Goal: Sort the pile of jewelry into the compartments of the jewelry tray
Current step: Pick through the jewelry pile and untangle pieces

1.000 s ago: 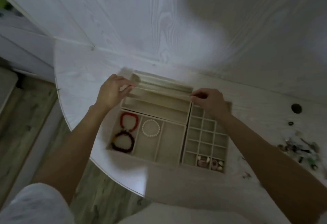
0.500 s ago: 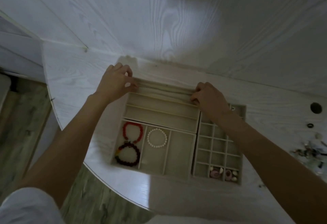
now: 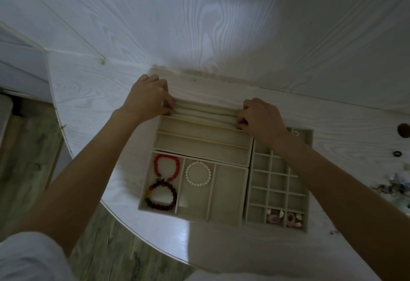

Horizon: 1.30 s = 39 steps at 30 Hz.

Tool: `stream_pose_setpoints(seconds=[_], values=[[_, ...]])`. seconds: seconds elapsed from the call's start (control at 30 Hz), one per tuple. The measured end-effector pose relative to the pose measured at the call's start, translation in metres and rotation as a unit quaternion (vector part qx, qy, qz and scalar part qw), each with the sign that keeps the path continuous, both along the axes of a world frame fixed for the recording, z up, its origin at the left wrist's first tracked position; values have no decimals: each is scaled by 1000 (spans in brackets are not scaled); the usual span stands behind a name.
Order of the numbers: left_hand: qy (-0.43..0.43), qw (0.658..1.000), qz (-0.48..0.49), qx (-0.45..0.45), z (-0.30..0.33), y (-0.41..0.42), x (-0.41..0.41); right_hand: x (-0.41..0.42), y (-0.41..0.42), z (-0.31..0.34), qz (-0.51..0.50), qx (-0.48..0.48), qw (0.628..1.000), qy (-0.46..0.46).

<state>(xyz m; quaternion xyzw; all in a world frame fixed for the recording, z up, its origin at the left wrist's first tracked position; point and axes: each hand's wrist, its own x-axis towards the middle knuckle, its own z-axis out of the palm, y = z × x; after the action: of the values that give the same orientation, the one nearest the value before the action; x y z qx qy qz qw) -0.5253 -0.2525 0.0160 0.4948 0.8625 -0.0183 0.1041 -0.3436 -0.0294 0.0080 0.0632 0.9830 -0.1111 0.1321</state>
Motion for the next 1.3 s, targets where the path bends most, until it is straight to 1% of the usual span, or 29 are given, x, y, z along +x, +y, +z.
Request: stream_pose_setpoints(seconds=[0.17,0.27,0.47,0.63,0.8,0.97,1.07,1.17,1.23,1.3], values=[[8,1000,11,-13,-1,3,4,-4,6,1,58,39,997,-31],[8,1000,1,-8,-2,2,3,-2,9,-1,70,44,996,-39],[17,999,-29,-16,0,2,2,1,8,-5,54,54,997,-25],[26,1000,-4,-13,1,3,5,1,6,-8,9,56,998,-37],[23,1000,-4,-19,5,3,6,0,5,-14,-25,55,998,-36],[39,999,-14,-15,-2,1,10,3,5,-21,-47,48,997,-33],[59,998,0,10,-5,-8,16,5,5,-23,-75,20,997,-28],[117,991,37,53,-2,-14,32,13,5,-12,-84,-10,996,-20],[135,984,58,102,2,-15,53,26,4,4,-81,-52,995,32],[118,975,84,171,8,-10,88,51,5,23,-76,-82,987,119]])
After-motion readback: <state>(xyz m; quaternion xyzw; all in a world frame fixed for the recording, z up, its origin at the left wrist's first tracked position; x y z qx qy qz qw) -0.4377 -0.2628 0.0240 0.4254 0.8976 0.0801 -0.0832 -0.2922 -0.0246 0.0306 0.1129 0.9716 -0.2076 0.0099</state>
